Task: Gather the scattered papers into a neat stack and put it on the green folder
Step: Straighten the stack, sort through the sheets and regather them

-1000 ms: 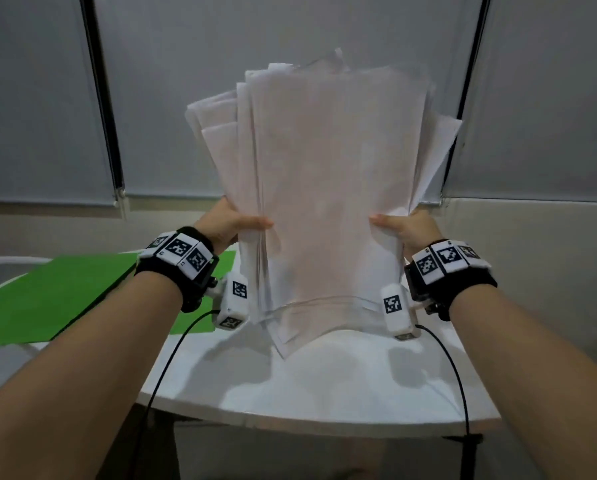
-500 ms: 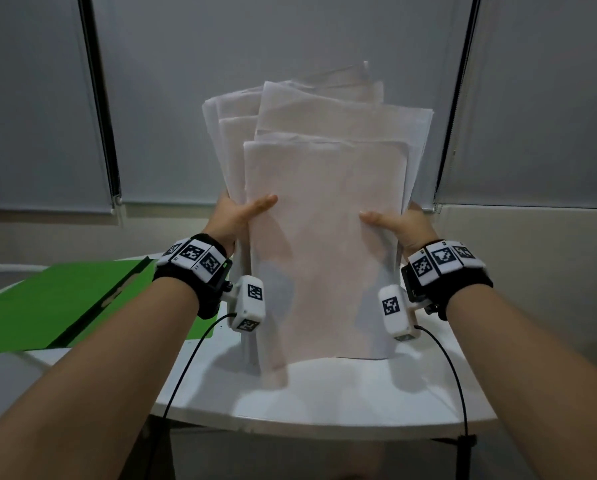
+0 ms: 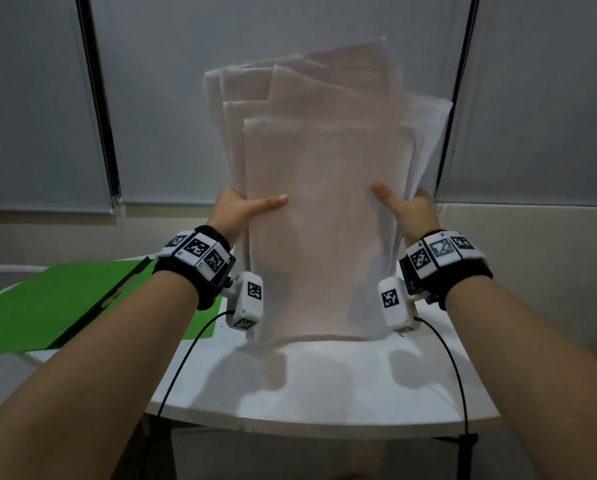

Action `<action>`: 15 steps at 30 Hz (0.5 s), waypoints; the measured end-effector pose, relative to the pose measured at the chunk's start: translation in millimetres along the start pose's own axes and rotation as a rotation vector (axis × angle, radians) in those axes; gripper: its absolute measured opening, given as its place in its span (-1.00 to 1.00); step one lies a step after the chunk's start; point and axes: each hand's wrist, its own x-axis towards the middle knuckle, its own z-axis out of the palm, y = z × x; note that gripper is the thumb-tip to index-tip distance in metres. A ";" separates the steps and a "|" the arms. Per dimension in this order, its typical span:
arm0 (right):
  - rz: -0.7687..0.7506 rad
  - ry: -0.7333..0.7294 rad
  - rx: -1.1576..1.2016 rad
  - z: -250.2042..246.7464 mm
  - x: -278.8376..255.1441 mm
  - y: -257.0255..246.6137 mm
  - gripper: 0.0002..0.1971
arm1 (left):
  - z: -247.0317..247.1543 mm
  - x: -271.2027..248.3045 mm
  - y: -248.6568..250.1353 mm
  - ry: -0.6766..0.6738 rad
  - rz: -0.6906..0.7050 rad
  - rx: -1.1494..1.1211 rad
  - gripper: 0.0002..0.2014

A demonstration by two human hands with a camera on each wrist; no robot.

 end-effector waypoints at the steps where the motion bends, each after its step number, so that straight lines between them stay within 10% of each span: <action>1: -0.004 -0.008 -0.005 1.3 0.6 2.6 -0.37 | -0.9 -0.6 0.3 -0.020 -0.009 -0.010 -0.63; 10: -0.109 -0.003 0.002 12.3 18.5 -30.3 -0.66 | -3.0 7.5 11.0 -0.068 -0.035 -0.074 -0.10; 15: 0.059 0.007 -0.032 11.0 11.0 -24.9 -0.13 | -5.5 -2.4 -2.9 -0.016 -0.025 -0.078 0.14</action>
